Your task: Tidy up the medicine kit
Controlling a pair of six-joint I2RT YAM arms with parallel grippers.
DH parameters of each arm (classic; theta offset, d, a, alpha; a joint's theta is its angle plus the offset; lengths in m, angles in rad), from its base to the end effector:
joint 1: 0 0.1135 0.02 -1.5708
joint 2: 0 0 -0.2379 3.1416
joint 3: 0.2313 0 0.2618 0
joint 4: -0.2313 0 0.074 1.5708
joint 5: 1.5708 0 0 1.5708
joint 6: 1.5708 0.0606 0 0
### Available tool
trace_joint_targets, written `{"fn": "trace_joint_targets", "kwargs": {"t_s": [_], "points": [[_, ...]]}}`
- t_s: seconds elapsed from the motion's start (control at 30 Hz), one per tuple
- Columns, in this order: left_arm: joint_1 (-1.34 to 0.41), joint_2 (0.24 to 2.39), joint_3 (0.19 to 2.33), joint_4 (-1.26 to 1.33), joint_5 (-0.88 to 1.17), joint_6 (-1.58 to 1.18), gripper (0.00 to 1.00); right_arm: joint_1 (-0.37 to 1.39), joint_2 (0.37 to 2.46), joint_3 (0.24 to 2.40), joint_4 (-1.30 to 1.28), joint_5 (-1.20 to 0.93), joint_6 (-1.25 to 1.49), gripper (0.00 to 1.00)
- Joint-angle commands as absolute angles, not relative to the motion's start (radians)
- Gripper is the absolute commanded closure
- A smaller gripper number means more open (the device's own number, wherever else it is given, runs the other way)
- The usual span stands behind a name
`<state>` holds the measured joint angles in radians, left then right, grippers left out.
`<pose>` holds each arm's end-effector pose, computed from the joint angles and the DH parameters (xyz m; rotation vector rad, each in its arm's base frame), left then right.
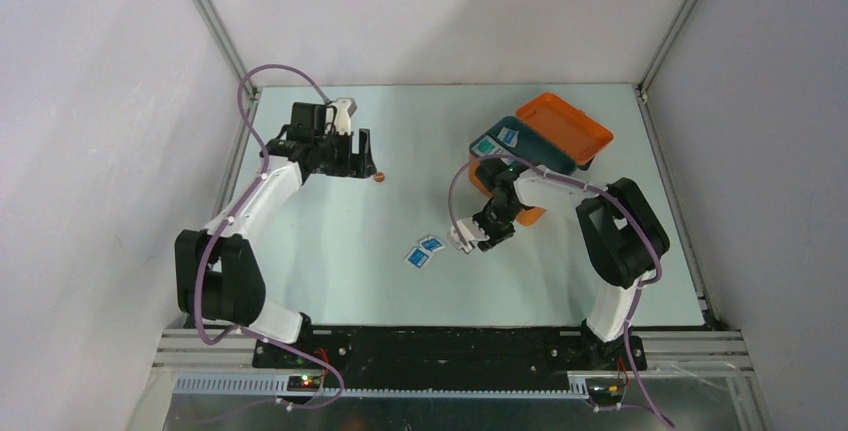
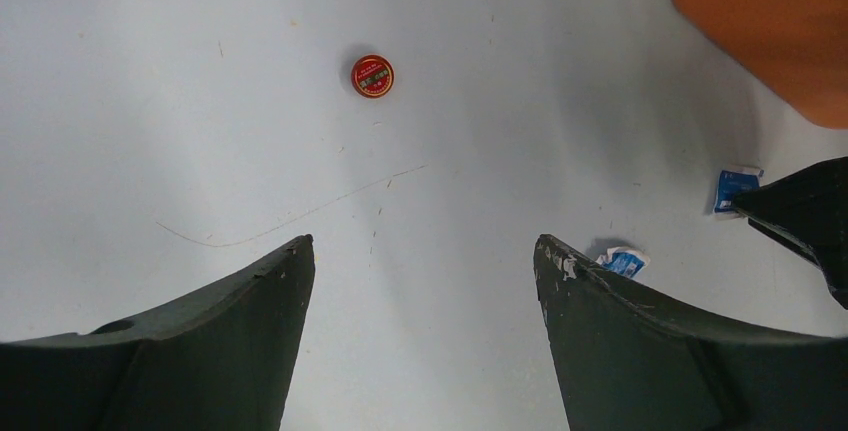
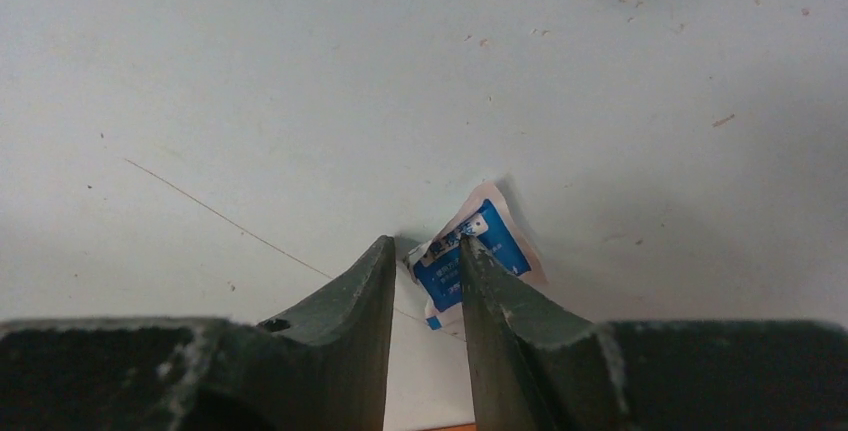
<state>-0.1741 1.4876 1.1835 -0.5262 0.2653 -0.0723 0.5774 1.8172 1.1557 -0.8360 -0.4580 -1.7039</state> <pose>0.3427 -0.0764 0.2337 0.2467 2.3947 -0.4331 0.2580 0.2001 0.1070 -2.5495 1.1435 0.4959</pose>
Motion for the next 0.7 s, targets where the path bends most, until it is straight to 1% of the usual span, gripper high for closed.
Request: {"fn": "trace_joint_targets", "kwargs": {"t_s": [0.0,0.03,0.07,0.1,0.17,0.27,0.33,0.37,0.47,0.53,0.67], "points": [[-0.180,1.488,1.217,-0.507,0.266,-0.080,0.14,0.585,1.827,1.138,-0.784,-0.420,-1.685,0.73],[-0.179,1.489,1.218,-0.508,0.268,-0.080,0.14,0.586,1.825,1.137,-0.772,-0.417,-1.676,0.81],[-0.180,1.489,1.221,-0.507,0.267,-0.080,0.14,0.587,1.823,1.137,-0.767,-0.418,-1.670,0.85],[-0.180,1.489,1.222,-0.507,0.268,-0.079,0.14,0.588,1.809,1.137,-0.755,-0.420,-1.657,0.92],[-0.179,1.490,1.227,-0.509,0.268,-0.076,0.14,0.585,1.770,1.137,-0.730,-0.436,-1.634,1.00],[-0.181,1.497,1.236,-0.512,0.273,-0.077,0.14,0.566,1.683,1.141,-0.667,-0.494,-1.578,1.00],[-0.180,1.508,1.248,-0.510,0.277,-0.081,0.14,0.551,1.618,1.147,-0.557,-0.512,-1.400,1.00],[-0.180,1.520,1.253,-0.510,0.279,-0.084,0.14,0.533,1.610,1.173,-0.533,-0.533,-1.360,1.00],[-0.180,1.557,1.295,-0.510,0.285,-0.087,0.14,0.492,1.591,1.275,-0.553,-0.703,-1.167,1.00],[-0.180,1.580,1.326,-0.512,0.287,-0.091,0.14,0.481,1.591,1.331,-0.542,-0.759,-1.039,1.00],[-0.180,1.606,1.372,-0.511,0.284,-0.094,0.13,0.467,1.584,1.419,-0.450,-0.759,-0.758,1.00]]}}
